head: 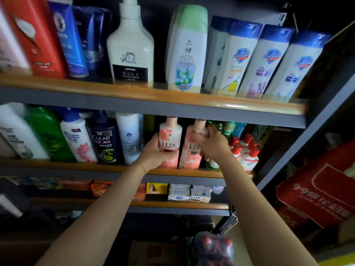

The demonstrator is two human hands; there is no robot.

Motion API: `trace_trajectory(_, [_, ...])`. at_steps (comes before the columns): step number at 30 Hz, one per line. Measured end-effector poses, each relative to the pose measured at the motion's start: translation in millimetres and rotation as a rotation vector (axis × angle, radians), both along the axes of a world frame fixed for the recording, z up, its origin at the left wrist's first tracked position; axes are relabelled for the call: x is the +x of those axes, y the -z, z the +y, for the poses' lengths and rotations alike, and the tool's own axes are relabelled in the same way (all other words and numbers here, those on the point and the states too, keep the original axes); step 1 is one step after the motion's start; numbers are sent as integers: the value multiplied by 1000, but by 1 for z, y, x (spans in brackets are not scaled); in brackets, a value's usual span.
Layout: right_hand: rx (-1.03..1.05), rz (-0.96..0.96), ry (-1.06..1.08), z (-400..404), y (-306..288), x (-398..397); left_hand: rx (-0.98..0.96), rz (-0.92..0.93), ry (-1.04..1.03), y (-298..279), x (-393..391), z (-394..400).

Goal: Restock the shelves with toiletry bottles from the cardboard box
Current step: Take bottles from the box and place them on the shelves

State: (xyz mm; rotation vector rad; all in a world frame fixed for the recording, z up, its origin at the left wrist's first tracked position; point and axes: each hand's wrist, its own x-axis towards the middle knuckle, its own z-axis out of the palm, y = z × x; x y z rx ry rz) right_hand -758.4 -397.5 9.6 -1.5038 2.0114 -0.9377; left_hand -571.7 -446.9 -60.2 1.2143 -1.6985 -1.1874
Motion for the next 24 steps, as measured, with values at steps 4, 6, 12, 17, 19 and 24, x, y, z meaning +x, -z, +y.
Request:
trace_trajectory(4, [-15,27,-29,-6,4,8,-6,-17,13,-4,6,-2])
trace_trajectory(6, [-27,32,-25,-8,6,10,-11,-32,6,-5,9,-3])
trace_trajectory(12, [-42,57,-22,-9,11,18,4,-21,-41,-1,13,4])
trace_trajectory(17, [49,-46,-1,0,12,19,72,-6,-54,6,15,13])
trace_trajectory(19, [-3,-21,82,10,17,24,42,-16,-68,7,17,20])
trace_trajectory(24, [-298,-57,168,47,32,62,-97,30,-276,7,38,46])
